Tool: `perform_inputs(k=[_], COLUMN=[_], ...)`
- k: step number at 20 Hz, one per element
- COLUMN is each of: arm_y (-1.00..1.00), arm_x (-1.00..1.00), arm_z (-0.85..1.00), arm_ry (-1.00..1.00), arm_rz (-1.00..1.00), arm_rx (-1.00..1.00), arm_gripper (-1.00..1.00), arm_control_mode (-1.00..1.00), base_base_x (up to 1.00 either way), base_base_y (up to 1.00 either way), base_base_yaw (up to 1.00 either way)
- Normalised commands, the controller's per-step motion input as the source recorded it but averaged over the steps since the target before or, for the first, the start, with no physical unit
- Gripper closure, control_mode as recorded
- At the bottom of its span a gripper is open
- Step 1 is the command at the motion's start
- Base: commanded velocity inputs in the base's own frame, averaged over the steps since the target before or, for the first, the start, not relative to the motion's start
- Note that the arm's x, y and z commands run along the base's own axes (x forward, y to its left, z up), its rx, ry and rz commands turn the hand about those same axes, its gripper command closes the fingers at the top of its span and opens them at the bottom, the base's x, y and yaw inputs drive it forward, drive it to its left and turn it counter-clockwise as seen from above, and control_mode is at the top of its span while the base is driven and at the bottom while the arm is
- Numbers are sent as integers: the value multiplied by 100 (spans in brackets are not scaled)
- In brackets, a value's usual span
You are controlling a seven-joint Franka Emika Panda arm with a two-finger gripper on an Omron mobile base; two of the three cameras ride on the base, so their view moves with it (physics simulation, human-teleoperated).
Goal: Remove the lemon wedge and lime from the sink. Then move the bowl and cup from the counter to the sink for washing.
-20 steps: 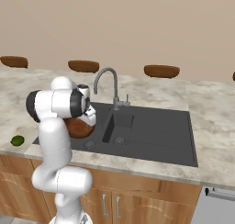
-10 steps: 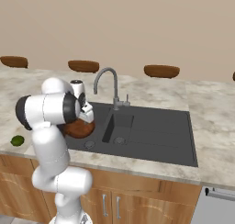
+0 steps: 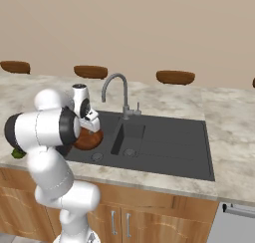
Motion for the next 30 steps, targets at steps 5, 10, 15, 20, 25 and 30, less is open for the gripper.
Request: perform_inputs(k=[5, 10, 15, 20, 25, 30], arm_y=[0, 0, -5, -1, -2, 0], arm_x=[-24, -22, -29, -23, -24, -22], arm_z=[20, 22, 20, 16, 15, 16], arm_ry=[0, 2, 0, 1, 0, 1], arm_rz=[4, 4, 5, 3, 2, 1], arm_rx=[-4, -3, 0, 0, 0, 0], arm_gripper=[-100, -100, -100, -100, -100, -100], arm_control_mode=[-100, -100, -100, -100, -100, -100], base_base_x=[0, 0, 0, 0, 0, 0], base_base_y=[0, 0, 0, 0, 0, 0], base_base_yaw=[0, 0, 0, 0, 0, 0])
